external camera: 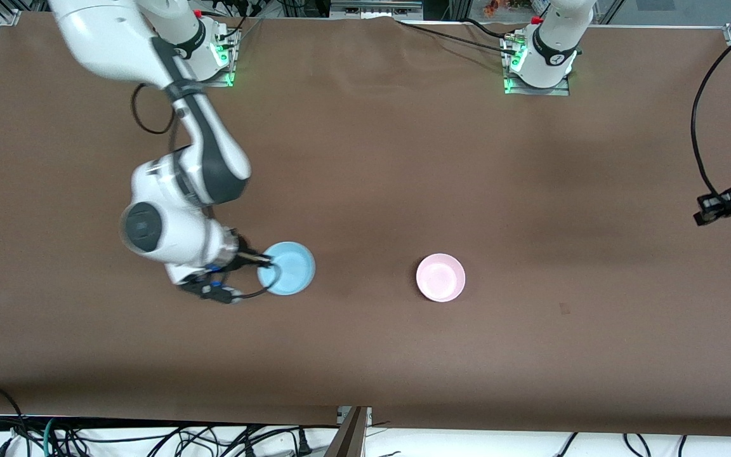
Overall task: Stack pink and blue bowls on white bowl
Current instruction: 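Carry the blue bowl with the right gripper onto the pink bowl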
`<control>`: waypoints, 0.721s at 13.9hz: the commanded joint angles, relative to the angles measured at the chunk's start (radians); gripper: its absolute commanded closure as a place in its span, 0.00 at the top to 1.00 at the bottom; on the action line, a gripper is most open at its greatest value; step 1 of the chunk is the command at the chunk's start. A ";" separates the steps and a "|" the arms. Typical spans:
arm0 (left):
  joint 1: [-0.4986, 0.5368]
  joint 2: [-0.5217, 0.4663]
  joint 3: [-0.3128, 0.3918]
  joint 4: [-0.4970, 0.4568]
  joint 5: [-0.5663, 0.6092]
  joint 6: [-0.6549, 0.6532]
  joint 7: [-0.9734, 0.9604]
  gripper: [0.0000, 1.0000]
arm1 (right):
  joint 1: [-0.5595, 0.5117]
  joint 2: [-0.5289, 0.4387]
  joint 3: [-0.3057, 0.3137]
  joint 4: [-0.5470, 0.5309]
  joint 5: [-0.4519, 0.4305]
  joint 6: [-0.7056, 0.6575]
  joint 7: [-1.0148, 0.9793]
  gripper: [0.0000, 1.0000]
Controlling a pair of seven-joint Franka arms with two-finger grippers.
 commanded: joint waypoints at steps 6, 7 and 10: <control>0.061 -0.138 -0.004 -0.103 -0.079 0.001 0.213 1.00 | 0.226 0.259 -0.011 0.360 0.008 0.148 0.411 0.00; 0.067 -0.133 0.001 -0.108 -0.087 0.001 0.267 1.00 | 0.244 0.269 -0.011 0.362 0.008 0.205 0.443 0.00; 0.088 -0.124 -0.004 -0.096 -0.090 0.002 0.291 1.00 | 0.290 0.302 -0.008 0.365 0.008 0.370 0.491 0.00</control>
